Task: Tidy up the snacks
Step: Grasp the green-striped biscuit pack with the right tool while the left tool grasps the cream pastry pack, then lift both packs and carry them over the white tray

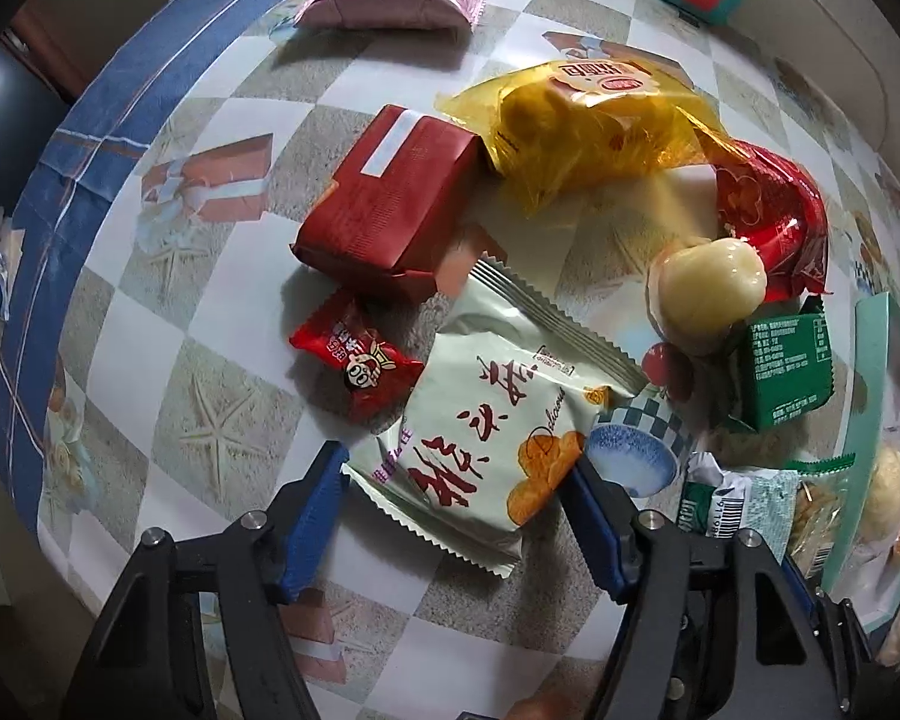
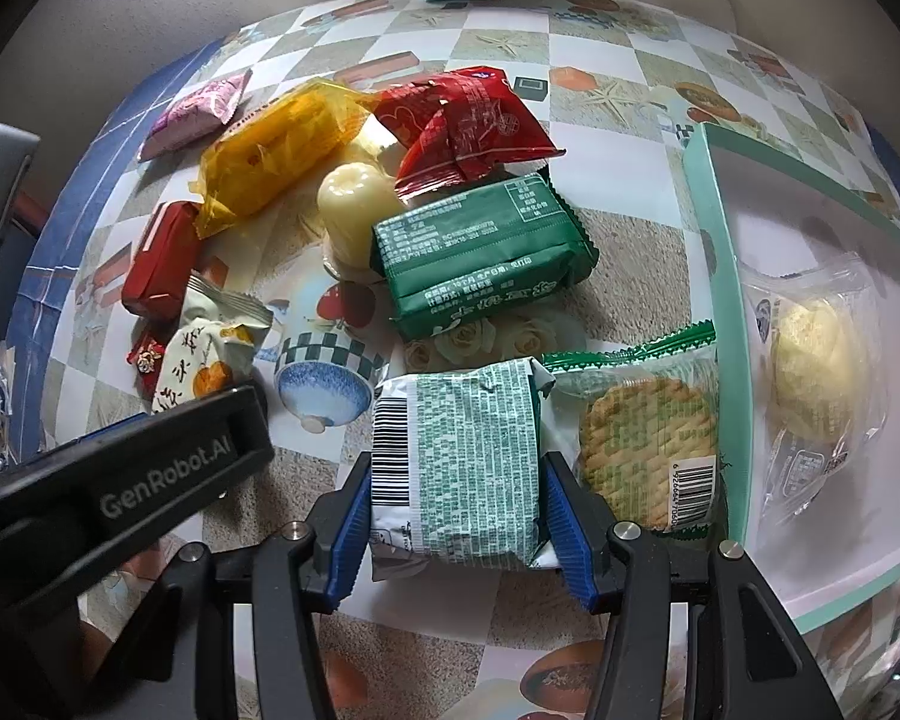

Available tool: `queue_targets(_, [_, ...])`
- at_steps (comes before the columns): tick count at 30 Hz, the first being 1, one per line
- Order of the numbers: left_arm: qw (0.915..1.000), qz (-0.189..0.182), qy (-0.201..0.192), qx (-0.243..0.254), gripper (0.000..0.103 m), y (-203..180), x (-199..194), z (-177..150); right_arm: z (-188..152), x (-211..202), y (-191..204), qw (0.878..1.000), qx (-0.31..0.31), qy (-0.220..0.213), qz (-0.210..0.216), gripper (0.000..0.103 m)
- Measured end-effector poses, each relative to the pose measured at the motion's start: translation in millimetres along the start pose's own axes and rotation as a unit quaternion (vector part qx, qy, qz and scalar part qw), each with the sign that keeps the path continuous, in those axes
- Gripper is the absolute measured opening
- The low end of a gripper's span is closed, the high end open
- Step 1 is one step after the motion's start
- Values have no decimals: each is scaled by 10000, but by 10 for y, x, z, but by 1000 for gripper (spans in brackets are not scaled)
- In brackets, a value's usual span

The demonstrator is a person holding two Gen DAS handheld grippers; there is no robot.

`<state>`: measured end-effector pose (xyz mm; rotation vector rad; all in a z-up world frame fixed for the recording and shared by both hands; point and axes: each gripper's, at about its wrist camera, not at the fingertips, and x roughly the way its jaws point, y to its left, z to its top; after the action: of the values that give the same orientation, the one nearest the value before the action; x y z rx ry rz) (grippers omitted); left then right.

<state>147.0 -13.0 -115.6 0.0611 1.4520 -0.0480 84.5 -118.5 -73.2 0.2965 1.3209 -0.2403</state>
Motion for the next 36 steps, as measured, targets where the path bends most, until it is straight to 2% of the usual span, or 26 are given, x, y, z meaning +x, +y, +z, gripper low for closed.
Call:
queue_targets(7, [10000, -7, 3, 5, 71, -4, -27, 4, -7, -2, 20, 10000, -8, 8, -13, 56])
queue_targets(12, [9997, -251, 29, -38, 71, 66, -96, 59, 34, -28, -14, 10000, 50, 27, 81, 55])
queue_targets(23, [9958, -613, -619, -288, 71, 288, -718, 62, 38, -102, -15, 9986, 106, -403, 316, 54])
queue_targets(26, [9933, -710, -848, -331, 71, 352, -909, 47, 45, -265, -80, 9976, 179, -557, 376, 54])
queue_targets(36, [9899, -817, -1114, -319, 71, 252, -1047, -73, 58, -491, -368, 9946, 669, -706, 365, 54])
